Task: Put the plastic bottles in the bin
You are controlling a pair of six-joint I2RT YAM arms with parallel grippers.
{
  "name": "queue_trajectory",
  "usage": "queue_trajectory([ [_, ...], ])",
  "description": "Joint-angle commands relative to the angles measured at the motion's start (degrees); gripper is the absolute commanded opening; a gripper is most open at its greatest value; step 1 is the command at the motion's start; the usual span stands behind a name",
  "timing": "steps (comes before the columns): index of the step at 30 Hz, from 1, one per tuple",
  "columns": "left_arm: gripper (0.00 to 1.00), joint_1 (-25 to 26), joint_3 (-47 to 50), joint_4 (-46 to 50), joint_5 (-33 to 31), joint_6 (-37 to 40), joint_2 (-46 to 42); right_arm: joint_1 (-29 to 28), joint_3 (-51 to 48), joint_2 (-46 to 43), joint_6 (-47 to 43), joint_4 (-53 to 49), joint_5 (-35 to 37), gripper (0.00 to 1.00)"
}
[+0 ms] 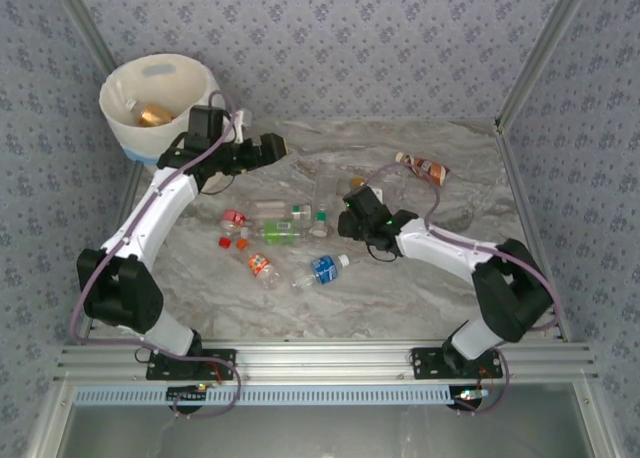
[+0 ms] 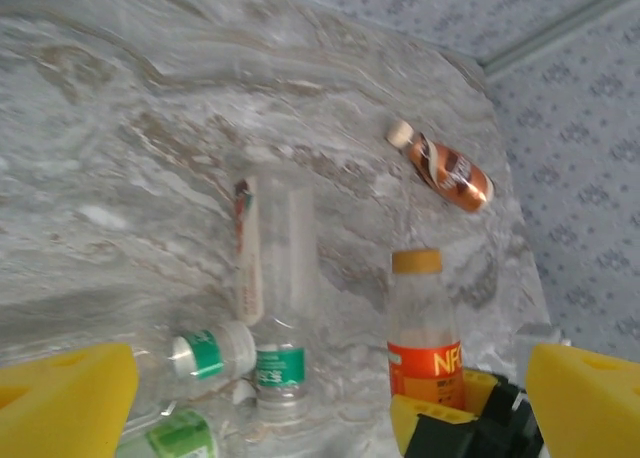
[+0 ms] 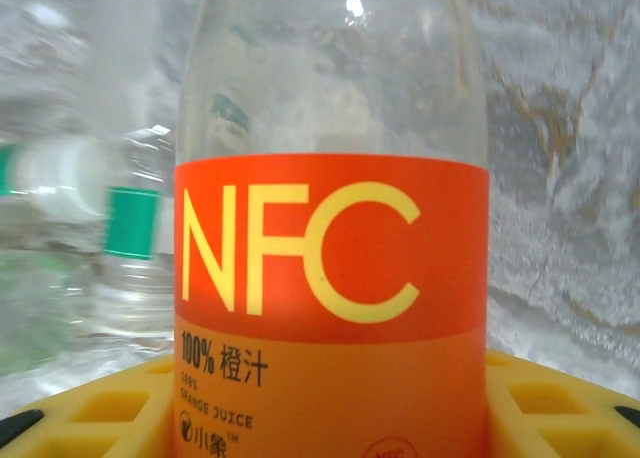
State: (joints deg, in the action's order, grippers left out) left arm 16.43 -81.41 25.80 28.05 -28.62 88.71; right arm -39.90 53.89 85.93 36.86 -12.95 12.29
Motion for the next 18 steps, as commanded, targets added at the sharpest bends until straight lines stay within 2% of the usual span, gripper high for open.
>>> queue_trajectory([
  [1, 0.99, 1.5, 1.4, -7.8, 8.5, -1.1, -0.9, -0.2, -2.7, -6.1, -6.1, 6.9, -2.5, 0.44],
  [4, 1.0, 3.0, 2.8, -13.8, 15.7, -3.7, -0.2, 0.5, -6.0, -10.4, -9.5, 13.8, -8.7, 0.44],
  [8, 1.0, 5.8, 2.4, -15.9, 19.1, -3.9, 0.8, 1.1, -7.9, -13.0, -13.0, 19.4, -16.2, 0.44],
  [14, 1.0, 9.8, 0.5, -16.3, 17.5, -5.6, 3.8, 0.8, -6.8, -13.1, -15.9, 22.4, -19.9, 0.46],
  [18, 1.0, 11.6, -1.1, -15.3, 13.1, -6.7, 6.2, 0.0, -6.2, -12.4, -16.9, 25.5, -21.6, 0.47],
])
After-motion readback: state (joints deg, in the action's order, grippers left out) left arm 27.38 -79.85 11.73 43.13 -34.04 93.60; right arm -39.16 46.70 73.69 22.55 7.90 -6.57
